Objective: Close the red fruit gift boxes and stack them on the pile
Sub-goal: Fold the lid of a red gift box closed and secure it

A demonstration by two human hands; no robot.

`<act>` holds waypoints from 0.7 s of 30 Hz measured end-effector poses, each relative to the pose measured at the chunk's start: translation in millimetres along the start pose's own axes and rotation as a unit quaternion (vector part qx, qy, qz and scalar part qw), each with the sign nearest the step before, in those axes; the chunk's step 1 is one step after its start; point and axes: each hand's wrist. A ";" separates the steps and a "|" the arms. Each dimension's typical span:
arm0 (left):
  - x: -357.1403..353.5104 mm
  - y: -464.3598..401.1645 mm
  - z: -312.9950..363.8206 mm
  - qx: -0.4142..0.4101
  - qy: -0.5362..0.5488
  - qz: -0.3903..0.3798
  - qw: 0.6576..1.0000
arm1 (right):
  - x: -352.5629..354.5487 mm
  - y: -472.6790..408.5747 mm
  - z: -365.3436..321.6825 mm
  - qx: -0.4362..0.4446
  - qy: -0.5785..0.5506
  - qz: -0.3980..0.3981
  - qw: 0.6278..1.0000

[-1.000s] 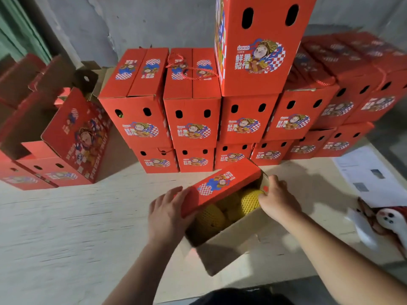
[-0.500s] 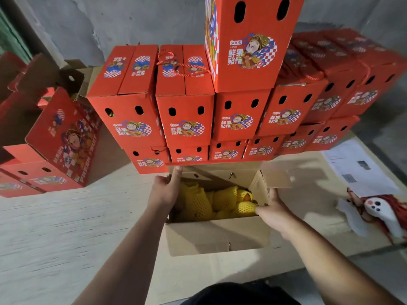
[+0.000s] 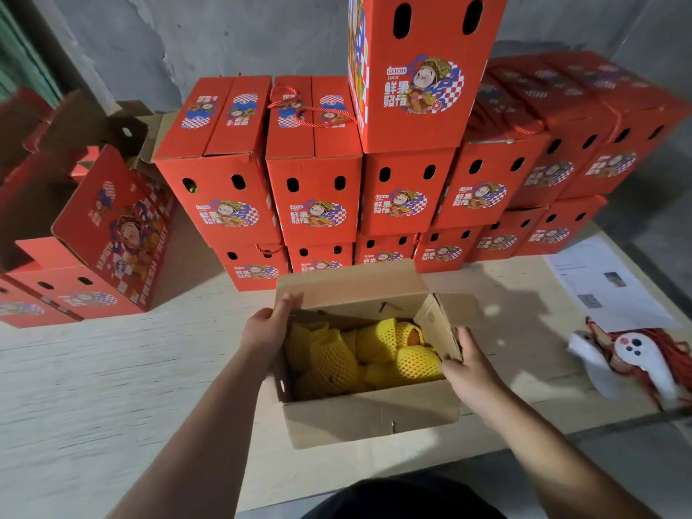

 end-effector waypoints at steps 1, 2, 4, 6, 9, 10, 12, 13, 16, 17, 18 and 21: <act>4.6 2.5 -2.0 0.016 0.020 -0.013 1.000 | 2.8 -1.2 2.8 -0.019 -0.004 -0.016 1.000; 8.7 6.0 -4.6 0.030 0.032 -0.028 0.999 | 5.4 -2.0 4.2 -0.049 -0.020 -0.035 0.998; 14.9 15.3 -14.1 0.039 0.060 -0.045 0.996 | 8.9 -4.3 4.6 -0.119 -0.122 -0.073 0.983; 18.9 30.7 -31.9 0.067 0.119 -0.043 0.990 | 7.7 -5.3 5.1 -0.169 -0.262 -0.082 0.947; 18.3 57.6 -66.3 0.190 0.251 -0.058 0.947 | -1.4 -5.3 14.9 -0.206 -0.383 -0.052 0.899; 16.0 66.4 -72.7 0.206 0.309 -0.066 0.926 | -4.9 -5.1 20.1 -0.220 -0.410 -0.040 0.884; 10.4 74.7 -77.1 0.163 0.385 -0.037 0.908 | -10.8 -3.1 25.4 -0.246 -0.453 -0.031 0.857; 9.1 76.0 -74.8 0.125 0.412 -0.012 0.903 | -12.1 -2.2 26.2 -0.250 -0.468 -0.035 0.847; 13.7 76.3 -61.8 0.017 0.502 0.028 0.864 | -8.3 -1.8 24.2 -0.220 -0.506 -0.058 0.832; 18.3 75.4 -59.0 0.004 0.521 0.035 0.853 | -4.4 -2.2 23.3 -0.204 -0.528 -0.059 0.823; 22.7 74.2 -56.9 -0.008 0.538 0.033 0.842 | 0.4 -2.5 21.8 -0.188 -0.552 -0.054 0.810; 25.8 76.7 -42.9 -0.057 0.574 -0.009 0.817 | 16.6 -5.5 16.5 -0.148 -0.602 -0.022 0.785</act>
Point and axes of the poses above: each hand's wrist, its own y-axis away from the middle knuckle, its own x-axis out of the back of the hand, z = x × y, and after that the axes turned 9 degrees about -x, right-handed
